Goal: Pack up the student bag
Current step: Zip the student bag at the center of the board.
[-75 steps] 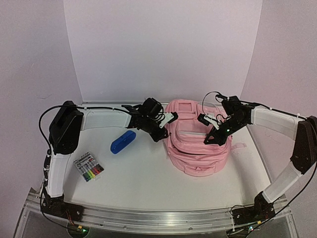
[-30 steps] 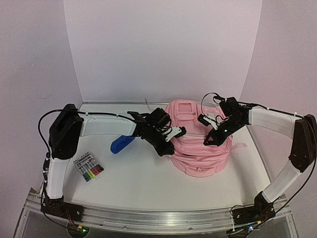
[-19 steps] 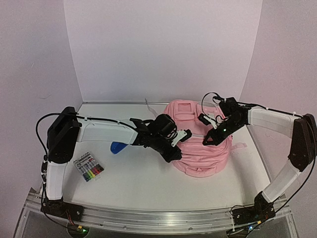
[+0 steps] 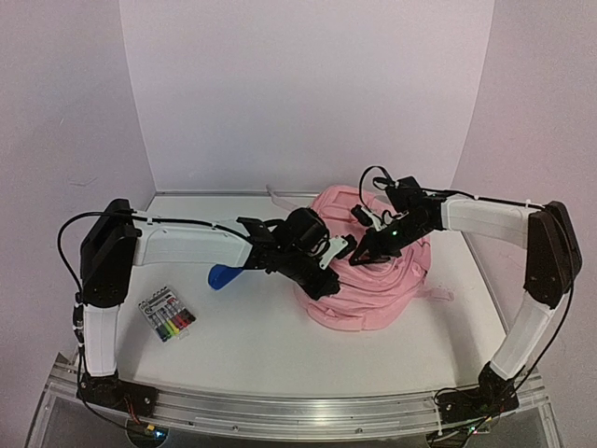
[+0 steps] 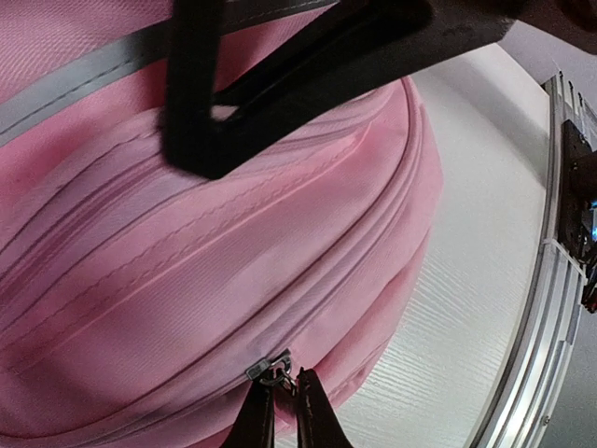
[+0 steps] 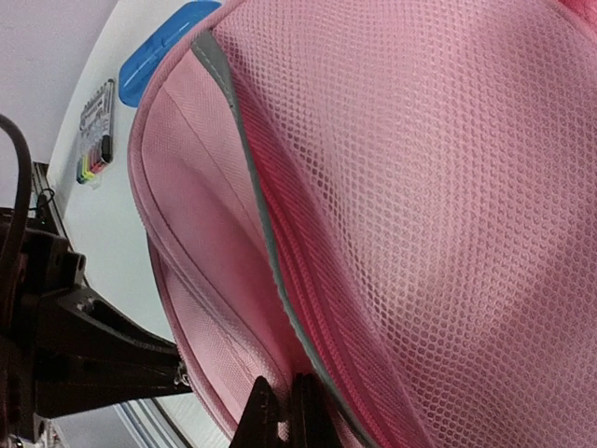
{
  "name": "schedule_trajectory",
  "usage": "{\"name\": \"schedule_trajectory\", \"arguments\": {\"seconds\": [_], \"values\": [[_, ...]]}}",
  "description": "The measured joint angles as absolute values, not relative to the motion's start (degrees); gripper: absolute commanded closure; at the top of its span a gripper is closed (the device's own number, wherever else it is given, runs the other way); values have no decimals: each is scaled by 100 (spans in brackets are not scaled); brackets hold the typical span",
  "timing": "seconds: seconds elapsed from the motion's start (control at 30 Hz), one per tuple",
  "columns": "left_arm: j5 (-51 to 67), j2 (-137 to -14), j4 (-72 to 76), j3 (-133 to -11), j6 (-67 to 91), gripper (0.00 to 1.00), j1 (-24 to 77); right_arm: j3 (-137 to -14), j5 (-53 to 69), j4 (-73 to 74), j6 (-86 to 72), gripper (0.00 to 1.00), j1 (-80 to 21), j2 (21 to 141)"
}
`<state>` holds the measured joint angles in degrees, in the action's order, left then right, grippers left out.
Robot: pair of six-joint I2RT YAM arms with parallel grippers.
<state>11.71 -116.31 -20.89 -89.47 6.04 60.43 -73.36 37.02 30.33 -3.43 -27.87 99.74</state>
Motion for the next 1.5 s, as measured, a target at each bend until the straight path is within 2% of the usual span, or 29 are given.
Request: {"name": "schedule_trajectory", "arguments": {"seconds": [0.3,0.6,0.73,1.03,1.2,1.5], "values": [[901,-12063,-2242,-9617,380,100,6155,-7711,4192,2552,-1379,100,-2684,10449],[392,-12602,-2835,-10529,124,98,6181,-7725,4360,2331,-1438,100,-2417,10586],[162,-12509,-2455,-10239,139,98,6257,-7719,4367,2295,-1417,100,-2414,10582],[-148,-11674,-721,-8406,754,96,6489,-7425,4717,2053,-1313,100,-2494,10430],[-175,-11641,-825,-8526,622,96,6523,-7422,4891,2021,-1321,100,-2425,10429],[-427,-12413,-1418,-9690,-284,95,6749,-7592,4966,1938,-1908,100,-2389,10725]]}}
